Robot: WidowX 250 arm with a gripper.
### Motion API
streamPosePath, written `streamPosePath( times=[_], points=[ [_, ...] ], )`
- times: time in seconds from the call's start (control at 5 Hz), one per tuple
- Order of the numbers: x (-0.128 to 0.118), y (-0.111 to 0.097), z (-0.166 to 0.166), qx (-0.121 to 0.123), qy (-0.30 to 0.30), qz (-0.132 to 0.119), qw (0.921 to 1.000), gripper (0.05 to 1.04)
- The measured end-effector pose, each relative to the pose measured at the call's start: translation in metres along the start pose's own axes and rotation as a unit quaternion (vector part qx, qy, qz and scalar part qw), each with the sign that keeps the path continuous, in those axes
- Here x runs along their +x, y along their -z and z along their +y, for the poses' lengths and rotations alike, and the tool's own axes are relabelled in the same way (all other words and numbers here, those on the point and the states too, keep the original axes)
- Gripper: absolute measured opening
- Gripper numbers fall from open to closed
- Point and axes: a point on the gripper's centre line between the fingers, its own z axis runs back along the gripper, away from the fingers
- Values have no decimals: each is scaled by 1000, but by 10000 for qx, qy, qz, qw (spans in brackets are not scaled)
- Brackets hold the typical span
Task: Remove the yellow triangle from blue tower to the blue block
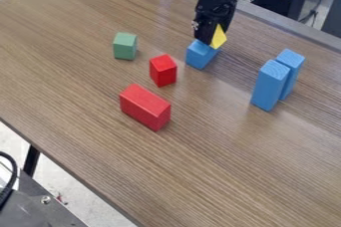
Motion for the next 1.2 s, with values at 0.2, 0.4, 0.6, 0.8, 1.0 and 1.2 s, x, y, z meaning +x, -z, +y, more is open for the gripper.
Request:
streamPosePath(
  times=[0.2,0.4,0.6,0.8,1.0,1.2],
  points=[
    [4,-2,-4,-26,-29,-27,10000,559],
    [5,0,-5,22,-46,-29,10000,605],
    [6,6,-1,214,-255,-42,9994,902],
    [6,6,-1,229,-316,-43,9992,1008],
    [7,5,1,283,-302,-79,9991,999],
    [12,-24,-2,-13,-332,-140,9993,999]
  ],
)
